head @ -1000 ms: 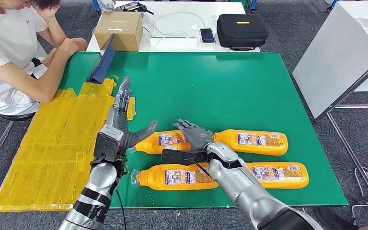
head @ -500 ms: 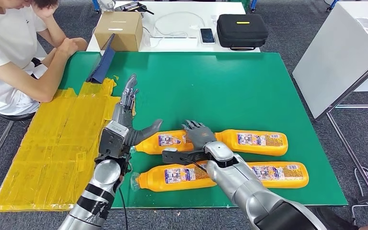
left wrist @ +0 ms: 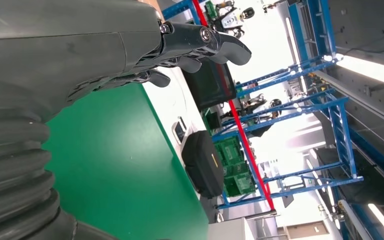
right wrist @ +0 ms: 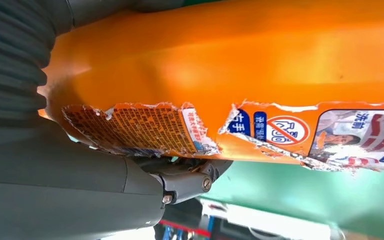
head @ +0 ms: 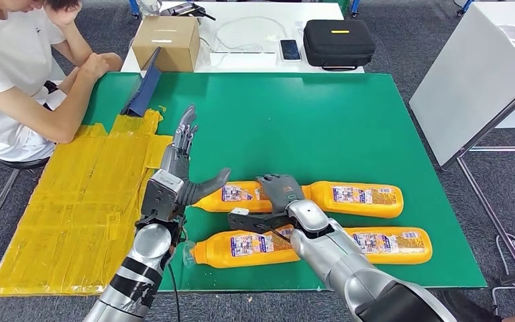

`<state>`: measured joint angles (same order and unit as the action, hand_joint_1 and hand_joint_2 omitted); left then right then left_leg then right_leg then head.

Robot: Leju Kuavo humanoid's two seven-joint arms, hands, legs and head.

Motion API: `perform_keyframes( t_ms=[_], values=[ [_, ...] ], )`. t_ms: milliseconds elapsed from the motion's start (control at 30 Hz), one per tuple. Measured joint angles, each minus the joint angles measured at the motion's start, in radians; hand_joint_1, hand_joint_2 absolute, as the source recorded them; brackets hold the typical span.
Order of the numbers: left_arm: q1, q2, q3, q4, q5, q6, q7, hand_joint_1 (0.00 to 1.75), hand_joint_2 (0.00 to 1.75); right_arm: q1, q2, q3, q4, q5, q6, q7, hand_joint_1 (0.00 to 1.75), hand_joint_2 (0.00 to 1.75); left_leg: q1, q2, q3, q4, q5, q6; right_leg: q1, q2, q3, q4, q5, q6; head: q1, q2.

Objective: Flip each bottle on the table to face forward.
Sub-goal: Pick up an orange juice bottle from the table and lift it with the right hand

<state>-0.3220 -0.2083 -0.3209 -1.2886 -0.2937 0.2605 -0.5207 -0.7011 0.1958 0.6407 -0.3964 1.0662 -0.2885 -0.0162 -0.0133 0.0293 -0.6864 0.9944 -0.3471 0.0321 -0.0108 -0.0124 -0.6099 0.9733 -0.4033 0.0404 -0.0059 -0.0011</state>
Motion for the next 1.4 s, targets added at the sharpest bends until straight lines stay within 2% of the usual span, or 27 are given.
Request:
perform_keyframes(
  t_ms=[400, 500, 700, 900, 1200, 1400],
  values=[
    [-0.001, -0.005, -0.006, 0.001, 0.001, 0.0, -0.005, 0.0, 1.75, 0.065, 0.0, -0.107, -0.076, -0.05, -0.342, -0.141, 1.75, 1.75, 0.0, 0.0, 0.0, 0.0, 0.0, 0.0, 0.0, 0.0, -0.001, 0.0, 0.0, 0.0, 0.0, 0.0],
    [-0.001, -0.008, -0.007, 0.005, 0.002, 0.003, -0.011, 0.0, 1.75, 0.088, 0.0, -0.159, -0.122, -0.095, -0.388, -0.194, 1.75, 1.75, 0.0, 0.0, 0.0, 0.0, 0.0, 0.0, 0.0, 0.0, 0.0, 0.0, 0.0, 0.0, 0.0, 0.0],
    [-0.001, -0.01, -0.014, 0.009, 0.007, 0.009, -0.02, 0.0, 1.75, 0.12, 0.0, -0.249, -0.177, -0.137, -0.397, -0.237, 1.75, 1.75, 0.0, 0.0, -0.001, 0.0, 0.0, 0.0, 0.0, 0.0, 0.0, 0.0, 0.0, 0.0, 0.0, 0.0],
    [-0.001, -0.011, -0.018, 0.009, 0.007, 0.018, -0.026, 0.0, 1.75, 0.133, 0.002, -0.301, -0.195, -0.179, -0.386, -0.247, 1.75, 1.75, 0.0, 0.0, -0.001, 0.0, 0.0, 0.0, 0.0, 0.0, 0.0, 0.0, 0.0, 0.0, 0.0, 0.0],
    [0.027, -0.011, -0.017, -0.04, -0.002, 0.07, -0.049, 0.0, 1.75, 0.144, -0.004, -0.446, -0.222, -0.294, -0.34, -0.25, 1.75, 1.75, 0.0, 0.0, -0.001, 0.0, 0.0, 0.0, 0.0, 0.0, 0.0, 0.0, 0.0, 0.0, 0.0, 0.0],
    [0.041, -0.011, -0.017, -0.068, -0.003, 0.073, -0.052, 0.0, 1.75, 0.146, -0.009, -0.505, -0.236, -0.309, -0.335, -0.254, 1.75, 1.75, 0.0, 0.0, -0.001, 0.0, 0.0, 0.0, 0.0, 0.0, 0.0, 0.0, 0.0, 0.0, 0.0, 0.0]
  ],
)
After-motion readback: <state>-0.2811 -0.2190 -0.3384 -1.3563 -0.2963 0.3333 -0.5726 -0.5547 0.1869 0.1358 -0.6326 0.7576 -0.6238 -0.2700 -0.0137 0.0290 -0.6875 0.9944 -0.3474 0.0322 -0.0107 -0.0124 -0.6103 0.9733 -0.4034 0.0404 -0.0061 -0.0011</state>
